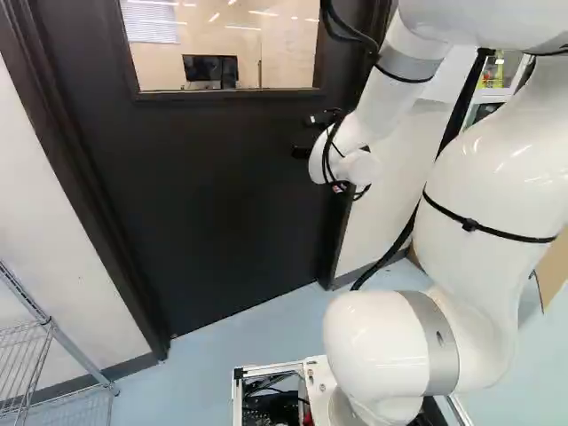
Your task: Open the door and move inside
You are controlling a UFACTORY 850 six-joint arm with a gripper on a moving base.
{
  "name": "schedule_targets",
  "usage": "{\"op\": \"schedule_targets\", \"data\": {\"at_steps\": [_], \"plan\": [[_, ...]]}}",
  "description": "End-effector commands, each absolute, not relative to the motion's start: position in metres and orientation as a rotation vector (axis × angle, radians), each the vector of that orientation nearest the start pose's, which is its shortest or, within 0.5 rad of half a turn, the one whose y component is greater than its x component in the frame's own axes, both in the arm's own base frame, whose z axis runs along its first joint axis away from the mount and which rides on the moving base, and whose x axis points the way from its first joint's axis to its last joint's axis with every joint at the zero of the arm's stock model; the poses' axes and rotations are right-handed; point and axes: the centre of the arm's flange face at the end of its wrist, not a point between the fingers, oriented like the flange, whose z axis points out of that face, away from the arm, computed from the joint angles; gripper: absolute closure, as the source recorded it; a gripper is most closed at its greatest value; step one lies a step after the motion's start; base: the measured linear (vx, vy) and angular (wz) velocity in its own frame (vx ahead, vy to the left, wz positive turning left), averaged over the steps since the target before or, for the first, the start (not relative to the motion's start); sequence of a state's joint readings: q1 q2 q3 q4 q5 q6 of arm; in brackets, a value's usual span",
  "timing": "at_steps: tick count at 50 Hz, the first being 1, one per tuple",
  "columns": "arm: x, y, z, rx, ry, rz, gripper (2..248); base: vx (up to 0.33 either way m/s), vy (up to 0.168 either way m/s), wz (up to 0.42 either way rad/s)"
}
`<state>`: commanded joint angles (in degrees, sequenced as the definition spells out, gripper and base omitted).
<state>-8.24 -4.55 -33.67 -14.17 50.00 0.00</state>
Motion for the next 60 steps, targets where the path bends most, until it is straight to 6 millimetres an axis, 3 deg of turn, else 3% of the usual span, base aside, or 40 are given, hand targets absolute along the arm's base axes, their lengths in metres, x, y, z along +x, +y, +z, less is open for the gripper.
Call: {"op": "schedule_targets", "data": {"at_steps": [40, 60], "plan": [[0.458, -0.049, 0.393, -2.537, -0.202, -1.892, 3, 0.0, 0.0, 0.0], [0.476, -0.049, 0.384, -2.537, -0.255, -1.867, 3, 0.0, 0.0, 0.0]]}}
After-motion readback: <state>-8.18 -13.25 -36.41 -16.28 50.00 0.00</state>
